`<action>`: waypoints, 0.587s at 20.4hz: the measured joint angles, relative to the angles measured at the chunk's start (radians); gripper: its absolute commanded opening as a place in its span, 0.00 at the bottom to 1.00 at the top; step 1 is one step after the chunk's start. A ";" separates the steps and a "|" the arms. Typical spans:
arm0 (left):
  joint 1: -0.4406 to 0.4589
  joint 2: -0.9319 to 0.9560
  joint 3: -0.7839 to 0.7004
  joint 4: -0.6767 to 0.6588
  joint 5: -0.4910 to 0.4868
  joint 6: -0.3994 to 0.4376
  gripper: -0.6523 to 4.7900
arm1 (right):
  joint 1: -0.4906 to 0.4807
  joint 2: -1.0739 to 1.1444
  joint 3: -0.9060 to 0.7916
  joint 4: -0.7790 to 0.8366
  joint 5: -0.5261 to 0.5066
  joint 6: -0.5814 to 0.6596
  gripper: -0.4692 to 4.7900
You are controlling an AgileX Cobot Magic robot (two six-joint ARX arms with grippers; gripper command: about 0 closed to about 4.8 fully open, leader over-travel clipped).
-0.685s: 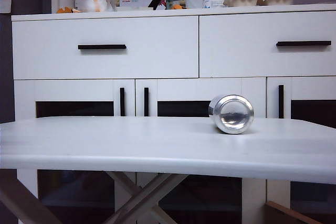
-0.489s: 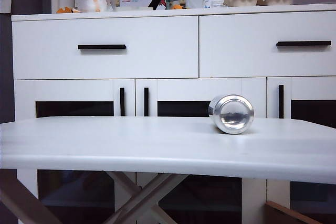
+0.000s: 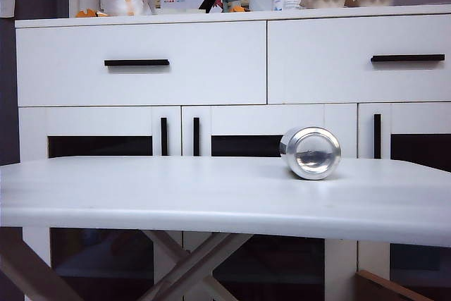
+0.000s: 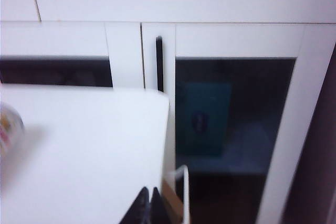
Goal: Pick up a can of beer from the white table, open the left drawer, place the beer inside the drawer, and finally close the drawer.
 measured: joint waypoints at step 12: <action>0.000 0.385 0.488 -0.104 -0.060 -0.013 0.11 | 0.000 0.209 0.386 -0.085 0.000 0.083 0.08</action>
